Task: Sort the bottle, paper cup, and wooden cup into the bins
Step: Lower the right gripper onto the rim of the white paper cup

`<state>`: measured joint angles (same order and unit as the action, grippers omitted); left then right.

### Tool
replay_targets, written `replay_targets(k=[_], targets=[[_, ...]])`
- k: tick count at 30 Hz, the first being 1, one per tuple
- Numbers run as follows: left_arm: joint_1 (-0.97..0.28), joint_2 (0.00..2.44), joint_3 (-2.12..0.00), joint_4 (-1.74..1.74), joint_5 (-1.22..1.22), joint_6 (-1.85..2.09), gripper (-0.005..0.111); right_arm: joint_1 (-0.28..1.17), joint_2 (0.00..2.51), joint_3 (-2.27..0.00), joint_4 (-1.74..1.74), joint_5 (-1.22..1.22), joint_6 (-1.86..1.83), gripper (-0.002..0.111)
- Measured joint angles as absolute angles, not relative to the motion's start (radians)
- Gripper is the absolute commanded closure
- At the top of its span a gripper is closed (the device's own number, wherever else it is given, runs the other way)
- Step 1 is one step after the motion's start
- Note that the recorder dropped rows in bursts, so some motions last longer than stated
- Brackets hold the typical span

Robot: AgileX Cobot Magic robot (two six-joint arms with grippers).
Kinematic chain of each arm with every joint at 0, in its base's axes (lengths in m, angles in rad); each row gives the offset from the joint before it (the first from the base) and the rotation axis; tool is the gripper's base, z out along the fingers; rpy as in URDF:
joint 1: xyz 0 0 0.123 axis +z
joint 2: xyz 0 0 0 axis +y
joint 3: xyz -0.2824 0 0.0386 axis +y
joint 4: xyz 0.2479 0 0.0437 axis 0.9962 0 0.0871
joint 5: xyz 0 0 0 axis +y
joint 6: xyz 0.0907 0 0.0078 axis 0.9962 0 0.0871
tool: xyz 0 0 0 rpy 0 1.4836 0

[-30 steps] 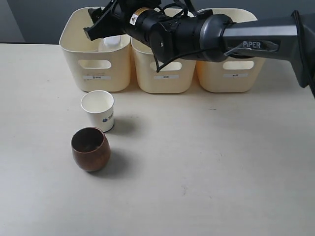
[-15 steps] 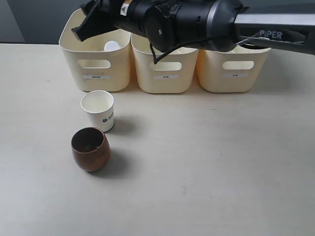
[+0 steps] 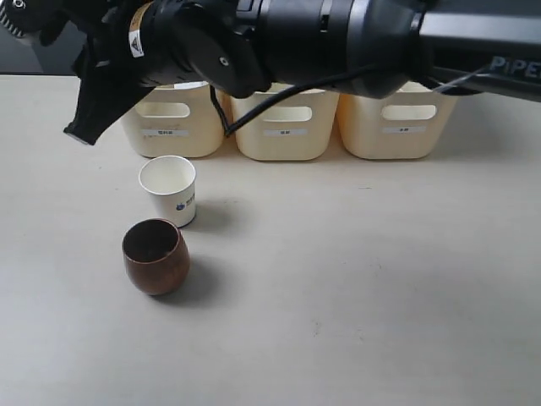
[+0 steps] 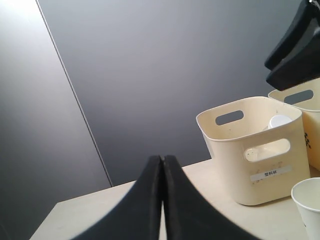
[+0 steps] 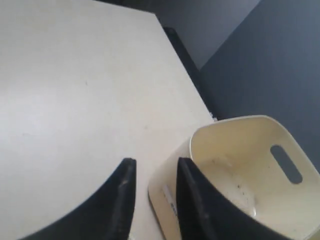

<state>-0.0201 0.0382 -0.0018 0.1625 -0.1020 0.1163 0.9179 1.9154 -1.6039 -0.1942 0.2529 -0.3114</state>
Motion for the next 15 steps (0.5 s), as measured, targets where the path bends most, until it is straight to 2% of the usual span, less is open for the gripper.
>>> replay_targets(k=[5, 15], targets=[[-0.02, 0.038, -0.002, 0.163, -0.102, 0.116, 0.107, 0.92, 1.908, -1.604, -0.191, 0.422, -0.337, 0.08], [-0.02, 0.038, -0.002, 0.163, -0.102, 0.116, 0.107, 0.92, 1.91, -1.593, 0.035, 0.643, -0.678, 0.08]])
